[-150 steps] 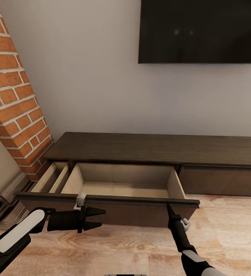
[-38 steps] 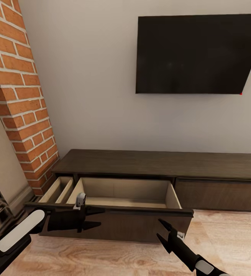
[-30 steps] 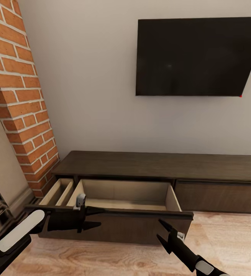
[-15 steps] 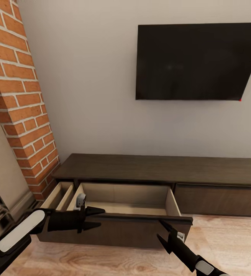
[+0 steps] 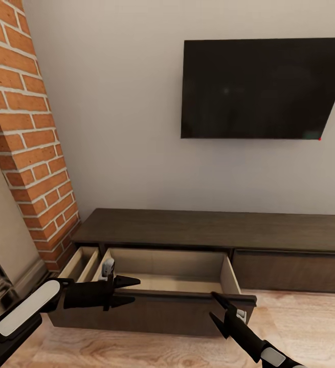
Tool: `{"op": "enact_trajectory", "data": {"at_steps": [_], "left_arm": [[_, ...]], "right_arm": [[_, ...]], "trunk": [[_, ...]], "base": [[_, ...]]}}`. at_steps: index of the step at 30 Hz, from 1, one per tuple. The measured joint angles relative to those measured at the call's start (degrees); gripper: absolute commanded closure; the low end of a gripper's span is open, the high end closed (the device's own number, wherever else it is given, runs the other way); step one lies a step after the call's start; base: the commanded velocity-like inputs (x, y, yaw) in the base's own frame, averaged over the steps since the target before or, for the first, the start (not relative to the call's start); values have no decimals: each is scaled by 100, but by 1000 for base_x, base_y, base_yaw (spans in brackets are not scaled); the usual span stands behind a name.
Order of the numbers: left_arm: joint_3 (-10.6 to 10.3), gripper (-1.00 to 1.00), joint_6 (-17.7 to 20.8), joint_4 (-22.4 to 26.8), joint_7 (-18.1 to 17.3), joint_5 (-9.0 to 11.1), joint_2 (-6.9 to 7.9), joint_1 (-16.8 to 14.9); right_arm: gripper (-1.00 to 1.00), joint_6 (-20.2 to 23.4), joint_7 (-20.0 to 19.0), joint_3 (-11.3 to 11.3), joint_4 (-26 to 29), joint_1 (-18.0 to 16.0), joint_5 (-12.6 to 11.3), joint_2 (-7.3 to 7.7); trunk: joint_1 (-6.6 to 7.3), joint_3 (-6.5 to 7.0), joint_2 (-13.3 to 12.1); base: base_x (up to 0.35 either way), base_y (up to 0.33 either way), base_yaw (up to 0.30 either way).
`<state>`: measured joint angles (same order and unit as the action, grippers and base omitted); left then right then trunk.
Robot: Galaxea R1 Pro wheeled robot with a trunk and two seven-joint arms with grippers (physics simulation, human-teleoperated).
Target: Place each of the two pumpkins and all three candles from the living room inside a cabinet in the living room (use any cabinet), then make sure every cabinet is closed, and position the cauldron so it is next to a table in the living room.
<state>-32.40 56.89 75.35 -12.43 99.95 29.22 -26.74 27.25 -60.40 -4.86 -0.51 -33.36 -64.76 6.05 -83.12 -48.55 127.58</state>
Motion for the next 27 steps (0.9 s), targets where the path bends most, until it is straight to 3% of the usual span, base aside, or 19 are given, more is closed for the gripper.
{"op": "enact_trajectory", "data": {"at_steps": [21,27], "left_arm": [[16,-100,0,0,0,-2,0,0],[26,-100,7,-2,0,4,4,0]], "right_arm": [[-100,-83,0,1,-2,0,5,0],[-100,-148,1,-2,-3,0,7,0]], "trunk": [[460,305,-843],[460,306,-844]], "base": [[-29,0,0],[-200,0,0]]}}
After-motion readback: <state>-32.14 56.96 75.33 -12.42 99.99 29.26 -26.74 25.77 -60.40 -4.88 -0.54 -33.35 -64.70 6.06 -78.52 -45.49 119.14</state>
